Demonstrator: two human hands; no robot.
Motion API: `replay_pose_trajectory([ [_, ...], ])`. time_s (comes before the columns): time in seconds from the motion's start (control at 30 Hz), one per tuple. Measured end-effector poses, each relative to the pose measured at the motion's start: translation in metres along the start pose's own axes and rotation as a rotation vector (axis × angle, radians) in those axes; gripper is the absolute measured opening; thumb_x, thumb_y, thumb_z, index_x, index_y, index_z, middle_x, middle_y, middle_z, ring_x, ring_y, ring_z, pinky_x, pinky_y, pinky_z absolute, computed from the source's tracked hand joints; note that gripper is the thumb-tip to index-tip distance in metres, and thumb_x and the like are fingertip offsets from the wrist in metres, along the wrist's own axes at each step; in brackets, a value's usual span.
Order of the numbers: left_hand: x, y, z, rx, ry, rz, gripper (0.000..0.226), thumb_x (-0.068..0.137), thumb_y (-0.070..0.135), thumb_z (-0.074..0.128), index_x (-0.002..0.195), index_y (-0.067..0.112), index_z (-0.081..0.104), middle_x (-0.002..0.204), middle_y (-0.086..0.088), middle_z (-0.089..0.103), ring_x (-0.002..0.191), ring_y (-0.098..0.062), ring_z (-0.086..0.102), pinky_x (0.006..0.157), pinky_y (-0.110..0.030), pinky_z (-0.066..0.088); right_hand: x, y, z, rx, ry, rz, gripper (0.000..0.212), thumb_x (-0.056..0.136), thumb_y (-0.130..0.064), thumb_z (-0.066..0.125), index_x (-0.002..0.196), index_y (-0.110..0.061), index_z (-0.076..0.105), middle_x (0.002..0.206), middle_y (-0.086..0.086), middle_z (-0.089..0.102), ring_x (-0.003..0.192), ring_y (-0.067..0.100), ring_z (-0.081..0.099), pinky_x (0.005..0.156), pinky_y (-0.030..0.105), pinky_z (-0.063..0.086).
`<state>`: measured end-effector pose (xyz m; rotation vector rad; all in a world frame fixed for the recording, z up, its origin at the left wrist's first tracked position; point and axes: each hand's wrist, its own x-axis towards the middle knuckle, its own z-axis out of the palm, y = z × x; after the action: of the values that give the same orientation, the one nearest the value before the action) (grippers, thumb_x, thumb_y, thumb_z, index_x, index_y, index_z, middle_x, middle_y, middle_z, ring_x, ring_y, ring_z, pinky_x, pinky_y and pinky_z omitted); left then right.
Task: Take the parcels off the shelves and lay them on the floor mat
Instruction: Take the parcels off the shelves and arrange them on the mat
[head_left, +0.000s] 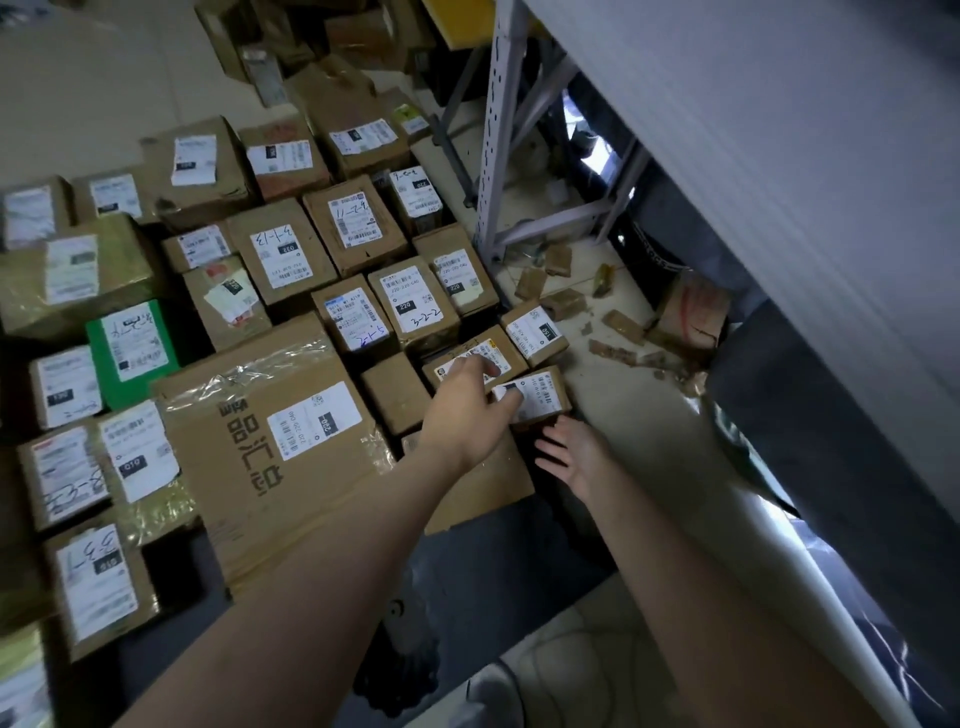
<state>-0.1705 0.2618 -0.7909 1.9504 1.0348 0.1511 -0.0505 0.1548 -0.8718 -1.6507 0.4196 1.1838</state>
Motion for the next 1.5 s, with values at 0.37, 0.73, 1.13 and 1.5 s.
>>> replay_pose_trajectory([
  [0.37, -0.127, 0.106, -0.052, -0.172, -0.082, 0.067, 0.025, 0.094, 0.030, 0.057, 0.114, 0.015, 0.058, 0.116, 0.002, 0.056, 0.108, -0.014, 0.054, 0.083, -0.025, 0.040, -0.233, -0.016, -0.027, 0.312, -0.073, -0.194, 0.036, 0.098, -0.003, 0.043, 0.130, -0.009, 0.056, 0.088, 0.001, 0.078, 0.080, 0.016, 0.076, 0.061, 0.026, 0.058],
  [0.73, -0.311, 0.219, -0.129, -0.493, -0.083, 0.019, 0.020, 0.095, 0.020, 0.058, 0.107, 0.005, 0.062, 0.103, -0.006, 0.066, 0.098, -0.022, 0.062, 0.091, -0.038, 0.051, -0.494, 0.016, -0.054, 0.853, -0.011, -0.264, 0.027, 0.102, -0.007, 0.041, 0.124, -0.011, 0.056, 0.097, 0.007, 0.072, 0.089, 0.021, 0.069, 0.068, 0.029, 0.053],
  [1.13, -0.433, 0.322, -0.173, -0.495, -0.250, 0.239, 0.015, 0.093, 0.015, 0.057, 0.101, 0.005, 0.064, 0.099, -0.006, 0.069, 0.091, -0.014, 0.064, 0.080, -0.021, 0.051, -0.665, 0.005, -0.085, 1.185, -0.019, -0.441, 0.022, 0.094, -0.006, 0.049, 0.107, -0.013, 0.066, 0.086, 0.004, 0.078, 0.077, 0.018, 0.072, 0.072, 0.027, 0.056],
  [1.5, -0.433, 0.455, -0.174, -0.321, -0.278, 0.575, 0.020, 0.093, 0.022, 0.059, 0.109, 0.011, 0.062, 0.106, 0.001, 0.064, 0.099, -0.013, 0.059, 0.078, -0.019, 0.044, -0.739, -0.071, -0.161, 1.153, 0.005, -0.693, 0.021, 0.097, -0.009, 0.046, 0.105, -0.011, 0.065, 0.083, 0.004, 0.078, 0.091, 0.023, 0.068, 0.068, 0.028, 0.053],
])
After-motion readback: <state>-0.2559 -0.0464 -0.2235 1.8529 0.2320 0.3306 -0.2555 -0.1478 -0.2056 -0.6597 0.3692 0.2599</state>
